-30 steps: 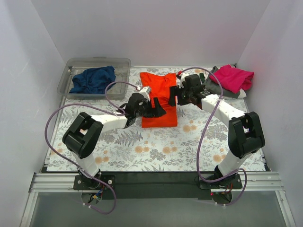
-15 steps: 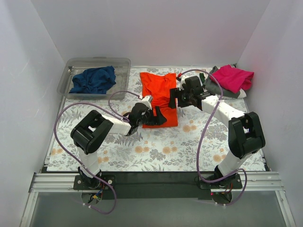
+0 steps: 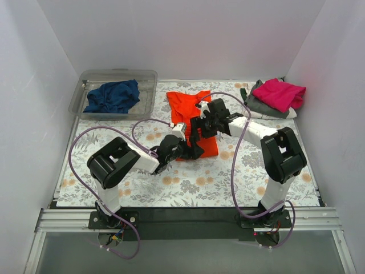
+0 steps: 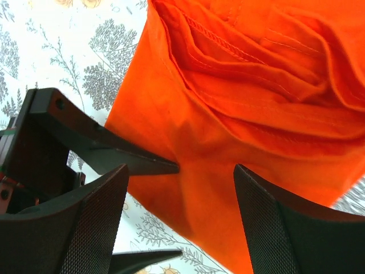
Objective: Fold and stack the t-shirts
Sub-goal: Fold the tshirt
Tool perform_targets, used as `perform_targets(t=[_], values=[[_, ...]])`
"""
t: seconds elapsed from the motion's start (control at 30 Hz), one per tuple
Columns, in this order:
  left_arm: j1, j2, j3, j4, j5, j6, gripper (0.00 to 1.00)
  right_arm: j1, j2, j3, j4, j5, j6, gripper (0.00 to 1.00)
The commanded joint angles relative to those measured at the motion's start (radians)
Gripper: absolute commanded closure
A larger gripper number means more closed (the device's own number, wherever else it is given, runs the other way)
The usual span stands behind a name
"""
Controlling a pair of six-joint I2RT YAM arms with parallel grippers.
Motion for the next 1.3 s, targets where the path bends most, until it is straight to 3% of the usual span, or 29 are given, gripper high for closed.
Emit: perform_targets(t=[0.0,0.4,0.87,1.07,1.27], values=[[-0.026,0.027,-0.077,-0.224,-0.006,-0.008,0.35,0.019,0.043,0.058,0.016,-0.059,0.013,0.33],[-0.063,-0.018,-0.218,-0.178,-0.022,-0.050,0.35,0.021,0.183,0.164,0.020,-0.024,0.025,0.33],[-0.109,-0.018,-0.342,-0.144,-0.049,-0.100,0.36,0.006,0.220,0.221,0.020,0.054,0.022,0.33],[-0.150,-0.015,-0.396,-0.116,-0.069,-0.145,0.36,-0.007,0.180,0.183,0.020,0.071,0.019,0.33],[-0.221,-0.162,-0.335,-0.288,-0.205,-0.114,0.36,-0.025,0.048,0.112,0.016,0.126,0.005,0.32]])
